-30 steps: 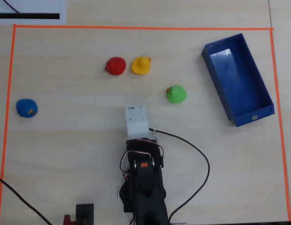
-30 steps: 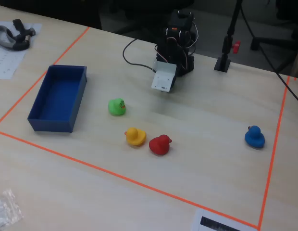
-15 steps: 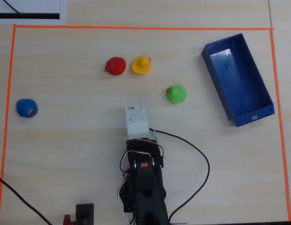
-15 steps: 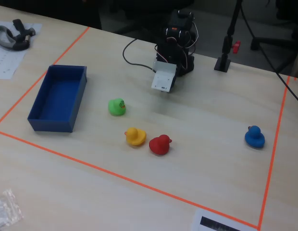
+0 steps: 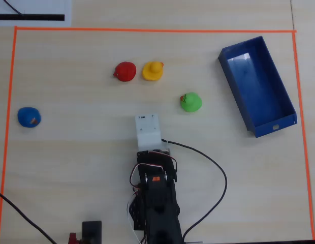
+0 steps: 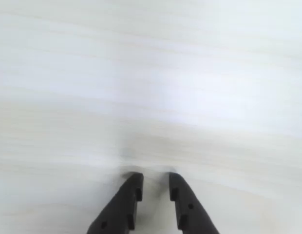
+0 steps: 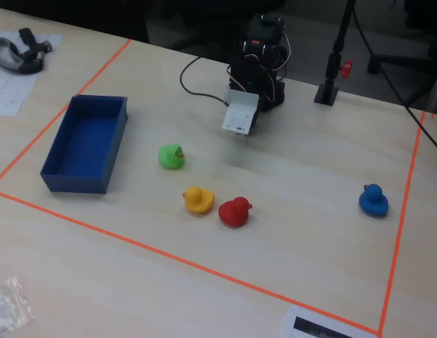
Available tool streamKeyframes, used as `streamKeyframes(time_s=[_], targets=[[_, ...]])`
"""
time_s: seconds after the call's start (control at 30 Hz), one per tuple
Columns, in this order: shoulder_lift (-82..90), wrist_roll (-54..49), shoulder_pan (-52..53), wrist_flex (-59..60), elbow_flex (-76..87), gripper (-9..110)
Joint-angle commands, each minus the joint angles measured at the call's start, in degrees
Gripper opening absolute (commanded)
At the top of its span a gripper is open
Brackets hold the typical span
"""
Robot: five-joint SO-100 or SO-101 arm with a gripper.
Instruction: Grasp blue duck and put it into box.
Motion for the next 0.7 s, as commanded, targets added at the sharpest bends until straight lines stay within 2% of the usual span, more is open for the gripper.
streamKeyframes(time_s=[0.0, 0.67], targets=[[-0.18, -0.62, 0.44, 1.23, -0.18, 4], [-1.32, -0.70, -1.58, 0.44, -1.23, 0]])
